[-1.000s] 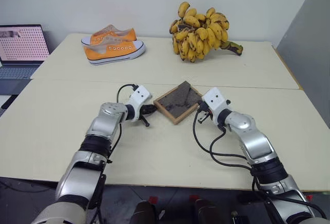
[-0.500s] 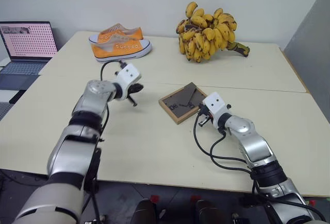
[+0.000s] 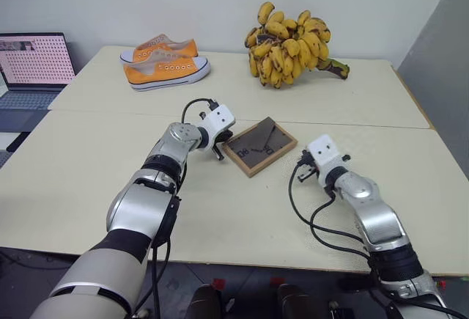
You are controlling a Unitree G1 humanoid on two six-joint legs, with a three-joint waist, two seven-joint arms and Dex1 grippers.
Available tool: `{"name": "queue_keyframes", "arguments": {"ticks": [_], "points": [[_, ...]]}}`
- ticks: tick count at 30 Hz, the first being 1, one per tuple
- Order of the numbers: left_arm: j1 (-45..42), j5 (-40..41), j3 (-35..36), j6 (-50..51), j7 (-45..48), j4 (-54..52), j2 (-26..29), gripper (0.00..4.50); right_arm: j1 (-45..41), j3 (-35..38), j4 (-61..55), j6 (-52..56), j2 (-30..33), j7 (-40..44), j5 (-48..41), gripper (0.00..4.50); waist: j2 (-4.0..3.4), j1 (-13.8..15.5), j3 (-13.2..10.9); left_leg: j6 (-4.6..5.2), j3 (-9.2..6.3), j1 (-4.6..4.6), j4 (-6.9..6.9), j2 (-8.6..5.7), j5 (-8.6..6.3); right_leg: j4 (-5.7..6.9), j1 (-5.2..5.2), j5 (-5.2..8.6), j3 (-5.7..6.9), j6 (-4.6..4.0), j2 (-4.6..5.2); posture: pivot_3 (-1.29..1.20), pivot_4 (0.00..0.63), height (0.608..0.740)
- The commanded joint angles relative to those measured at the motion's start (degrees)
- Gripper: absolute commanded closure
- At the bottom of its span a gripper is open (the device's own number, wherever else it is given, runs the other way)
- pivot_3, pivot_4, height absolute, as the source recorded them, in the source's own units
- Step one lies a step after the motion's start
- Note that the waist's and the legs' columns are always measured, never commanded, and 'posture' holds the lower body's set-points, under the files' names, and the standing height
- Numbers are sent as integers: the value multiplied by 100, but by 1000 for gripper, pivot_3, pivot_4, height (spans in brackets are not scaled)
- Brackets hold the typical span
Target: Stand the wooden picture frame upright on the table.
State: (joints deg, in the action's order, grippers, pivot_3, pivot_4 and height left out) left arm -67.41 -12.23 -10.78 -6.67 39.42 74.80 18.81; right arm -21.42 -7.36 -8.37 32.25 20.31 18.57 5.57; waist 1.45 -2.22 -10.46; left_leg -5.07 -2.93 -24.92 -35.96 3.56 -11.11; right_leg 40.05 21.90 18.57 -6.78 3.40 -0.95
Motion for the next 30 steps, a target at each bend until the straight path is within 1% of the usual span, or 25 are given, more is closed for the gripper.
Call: {"name": "queue_keyframes", "arguments": {"ticks": [1,12,19,21,25,27,30], "points": [[-193,29,148,11,-106,-17,11,4460,-59,139,-22,-71,2,-121,45,4500,0,-3,0,0,0,0,0,0,0,0,0,0,0,0,0,0,150,740],[-27,175,277,13,521,-312,-137,4460,-925,-94,1488,-712,-340,-271,101,4500,-1,-17,0,0,1,0,1,0,0,-1,1,0,1,0,0,0,150,740],[159,328,335,148,981,-715,-200,4460,-1351,-232,2041,-1141,-500,-220,161,4500,-1,-14,-1,-1,0,0,-1,0,1,0,0,0,2,-1,1,0,150,740],[279,385,326,211,1155,-953,-222,4460,-1408,-271,2164,-1236,-512,-207,200,4500,-1,-17,0,-1,0,0,0,0,1,0,0,0,2,-1,1,0,150,740],[626,603,294,642,1601,-1813,-295,4460,-1461,-268,2317,-1346,-532,-168,241,4500,-1,-42,0,-1,0,1,0,1,1,2,0,-1,1,-1,1,0,150,740],[794,731,297,1034,1752,-2317,-326,4460,-1480,-267,2402,-1409,-529,-165,251,4500,-1,-42,0,-1,-1,1,-1,1,1,3,-2,-1,2,-1,2,0,150,740],[1199,921,199,1769,2031,-3408,-333,4460,-1508,-288,2529,-1517,-511,-156,284,4500,-2,-51,-1,-2,-1,1,-1,1,1,4,-2,-1,1,-1,2,0,150,740]]}}
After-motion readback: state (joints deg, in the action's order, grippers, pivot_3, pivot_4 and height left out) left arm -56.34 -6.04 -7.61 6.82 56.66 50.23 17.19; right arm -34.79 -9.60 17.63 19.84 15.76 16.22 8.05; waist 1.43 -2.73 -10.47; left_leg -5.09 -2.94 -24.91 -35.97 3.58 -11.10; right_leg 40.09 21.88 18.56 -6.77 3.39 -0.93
